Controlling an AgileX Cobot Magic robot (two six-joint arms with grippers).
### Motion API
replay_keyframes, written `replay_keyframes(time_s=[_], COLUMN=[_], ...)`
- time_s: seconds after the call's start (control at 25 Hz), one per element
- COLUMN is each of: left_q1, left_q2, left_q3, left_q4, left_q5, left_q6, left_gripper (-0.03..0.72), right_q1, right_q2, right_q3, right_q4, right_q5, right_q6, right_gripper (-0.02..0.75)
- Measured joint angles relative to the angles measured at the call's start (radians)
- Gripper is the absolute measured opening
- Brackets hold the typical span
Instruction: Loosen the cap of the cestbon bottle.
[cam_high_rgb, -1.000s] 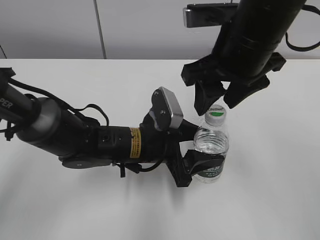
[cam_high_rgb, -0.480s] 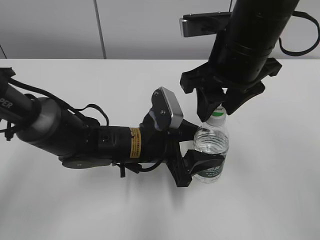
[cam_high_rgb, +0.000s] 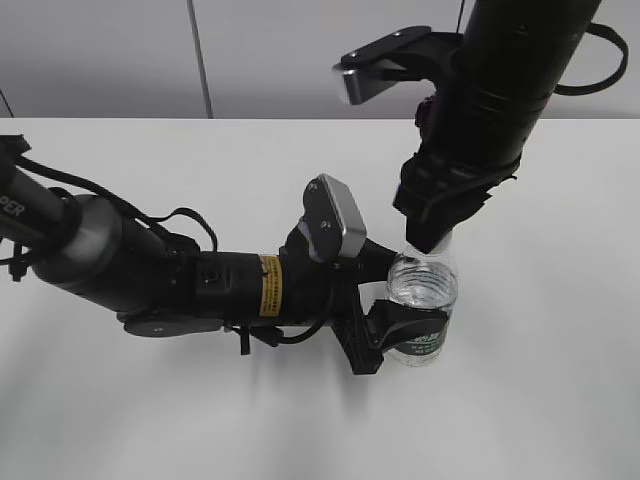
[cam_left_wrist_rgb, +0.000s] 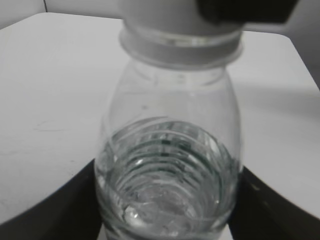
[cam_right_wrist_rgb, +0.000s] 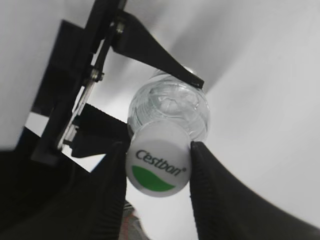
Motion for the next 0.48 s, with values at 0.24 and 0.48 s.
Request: replay_keyframes(time_s=[0.24,0.48], left_q1=[0.0,0.0], left_q2=[-0.001,-0.001], left_q3=[0.0,0.0], left_q4=[0.005,0.006], left_q5=[0.0,0.0], left_q6=[0.002,0.002], left_gripper=[0.526,0.526], right_q1=[0.0,0.0], right_q2=[0.0,0.0], right_q3=[-0.003,-0.005], right_q4=[-0.002,-0.001], right_q5=[0.0,0.002], right_q6=[-0.681,-0.845], right_gripper=[0.305,0.305])
